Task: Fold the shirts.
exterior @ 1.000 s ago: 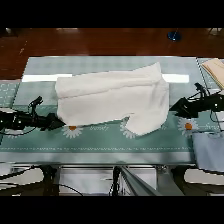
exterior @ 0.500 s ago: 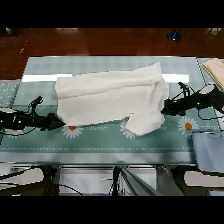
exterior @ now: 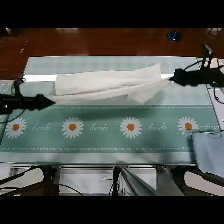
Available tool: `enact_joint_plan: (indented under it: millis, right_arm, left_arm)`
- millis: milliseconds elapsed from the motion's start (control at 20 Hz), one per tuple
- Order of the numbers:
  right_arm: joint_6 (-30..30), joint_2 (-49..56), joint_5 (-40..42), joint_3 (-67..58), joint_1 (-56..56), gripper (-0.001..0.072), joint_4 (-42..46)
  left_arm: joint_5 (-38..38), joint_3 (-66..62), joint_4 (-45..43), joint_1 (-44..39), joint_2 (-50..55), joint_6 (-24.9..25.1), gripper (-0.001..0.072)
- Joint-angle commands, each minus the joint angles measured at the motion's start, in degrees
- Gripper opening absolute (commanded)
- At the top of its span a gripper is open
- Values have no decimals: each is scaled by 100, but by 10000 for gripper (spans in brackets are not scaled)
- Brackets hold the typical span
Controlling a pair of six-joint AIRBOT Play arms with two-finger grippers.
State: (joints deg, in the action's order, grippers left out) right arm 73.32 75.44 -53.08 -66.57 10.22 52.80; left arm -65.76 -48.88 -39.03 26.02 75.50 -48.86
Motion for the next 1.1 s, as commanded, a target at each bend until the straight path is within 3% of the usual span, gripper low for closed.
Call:
enact_joint_plan:
  millis: [0, 350, 650, 1050]
  right_arm:
    - [-2, 367, 693, -704, -111, 17, -184]
    - [-2, 1676, 1567, -1303, -525, 17, -278]
    - [0, 2369, 2037, -1585, -562, 18, -640]
    - [-7, 2763, 2614, -1611, -564, 17, -1134]
  left_arm:
    - [566, -824, 566, -247, -57, 20, 29]
    - [1272, -2028, 566, -994, 1176, -267, 30]
    - [1285, -2905, 562, -999, 2055, -483, 30]
    - [1390, -2979, 551, -984, 2581, -479, 30]
